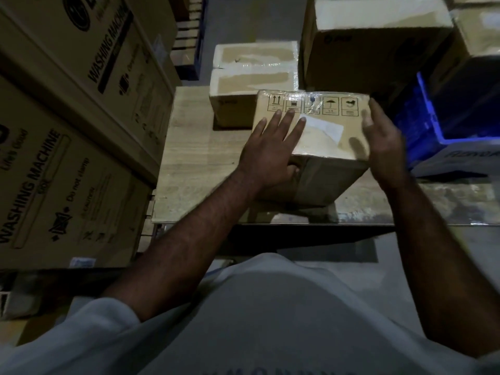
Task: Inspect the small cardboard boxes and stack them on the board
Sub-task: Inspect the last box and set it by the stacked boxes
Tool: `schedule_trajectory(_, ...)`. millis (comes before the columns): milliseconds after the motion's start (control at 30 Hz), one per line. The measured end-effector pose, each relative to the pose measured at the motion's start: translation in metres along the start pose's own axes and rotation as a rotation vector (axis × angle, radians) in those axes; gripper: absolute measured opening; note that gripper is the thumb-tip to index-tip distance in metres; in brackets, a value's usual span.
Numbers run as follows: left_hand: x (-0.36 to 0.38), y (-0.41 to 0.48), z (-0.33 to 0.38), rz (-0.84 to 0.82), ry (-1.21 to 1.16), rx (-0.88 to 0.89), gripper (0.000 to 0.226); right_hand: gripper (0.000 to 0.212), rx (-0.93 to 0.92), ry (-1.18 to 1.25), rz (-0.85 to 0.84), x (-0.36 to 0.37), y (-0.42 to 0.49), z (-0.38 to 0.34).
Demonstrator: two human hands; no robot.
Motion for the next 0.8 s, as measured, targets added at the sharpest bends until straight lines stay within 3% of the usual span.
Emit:
schedule_trajectory(100, 0.001, 0.002, 0.001, -0.007, 0.006, -0.029, 0.111, 0.068, -0.200, -0.585, -0.086, 0.016, -0.012, -0.012)
schedule_trajectory(200, 0.002, 0.001, 0.003, -0.002, 0.004, -0.040, 0.109, 0.077, -0.297, -0.848, -0.224, 0.039, -0.022, -0.014)
schedule_trajectory(300, 0.004, -0.001, 0.002, 0.028, -0.002, -0.033, 0.106, 0.087, -0.370, -1.065, -0.244, 0.046, -0.024, -0.009)
schedule_trajectory(567, 0.004, 0.001, 0.001, 0.030, -0.041, -0.034, 0.107, 0.094, -0.386, -1.160, -0.238, 0.045, -0.023, 0.000)
schedule_trajectory(800, -0.008, 0.003, -0.010, 0.068, -0.145, -0.055, 0.099, 0.076, -0.289, -1.025, -0.251, 0.045, -0.017, -0.013)
Point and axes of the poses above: each hand's wrist, its own y-axis towards the middle knuckle, its own x-axis out of the palm, z = x × y, the point moved 4 cm from there along y, towards the middle knuckle, and after that the axes turned 12 degrees about y, right-handed, at the moved point
